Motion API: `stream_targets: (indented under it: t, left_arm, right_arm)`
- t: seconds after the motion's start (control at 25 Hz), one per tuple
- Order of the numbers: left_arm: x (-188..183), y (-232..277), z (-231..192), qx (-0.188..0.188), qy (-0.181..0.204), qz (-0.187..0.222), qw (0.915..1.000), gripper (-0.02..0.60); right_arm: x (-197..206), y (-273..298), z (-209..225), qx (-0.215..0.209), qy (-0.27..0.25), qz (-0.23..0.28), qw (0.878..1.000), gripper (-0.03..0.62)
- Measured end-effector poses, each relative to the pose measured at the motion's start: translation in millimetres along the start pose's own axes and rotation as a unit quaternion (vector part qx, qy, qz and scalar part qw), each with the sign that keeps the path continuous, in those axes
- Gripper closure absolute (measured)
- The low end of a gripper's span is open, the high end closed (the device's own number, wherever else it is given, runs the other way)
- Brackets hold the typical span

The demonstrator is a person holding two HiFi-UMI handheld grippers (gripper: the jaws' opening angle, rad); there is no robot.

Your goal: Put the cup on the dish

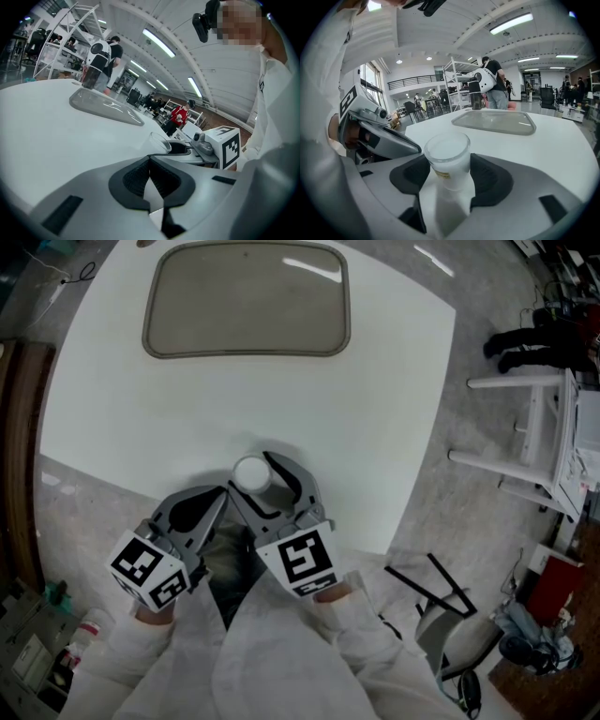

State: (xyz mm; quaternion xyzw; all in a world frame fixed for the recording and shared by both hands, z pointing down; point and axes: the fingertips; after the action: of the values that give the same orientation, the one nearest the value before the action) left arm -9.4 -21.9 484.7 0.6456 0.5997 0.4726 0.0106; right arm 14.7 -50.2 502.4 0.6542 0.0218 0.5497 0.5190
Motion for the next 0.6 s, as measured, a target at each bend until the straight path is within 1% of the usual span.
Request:
stream_targets:
  t: [0.4, 0.6]
  left_arm:
    - [5.6, 0.3, -1.9, 0.0, -0.001, -0.004, 1.0, 0.574]
    - [7.5, 0.1, -2.3, -0.001, -0.002, -0.006, 1.0, 0.574]
  right_arm:
    - [-2.0, 2.3, 1.7, 0.006, -0.008, 0.012, 1.0, 0.341]
    - [-1.9, 2.6, 1.6, 0.009, -0.016, 0.008, 1.0, 0.336]
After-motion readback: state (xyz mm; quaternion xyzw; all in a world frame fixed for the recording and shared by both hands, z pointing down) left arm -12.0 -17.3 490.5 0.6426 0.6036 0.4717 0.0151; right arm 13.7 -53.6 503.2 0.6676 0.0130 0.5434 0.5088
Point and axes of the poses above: the fingertips, and each gripper's own axes: y forward along the fingers, z to its right, x out of its underside, and after that the axes turned 13 degrees about -z, right-handed
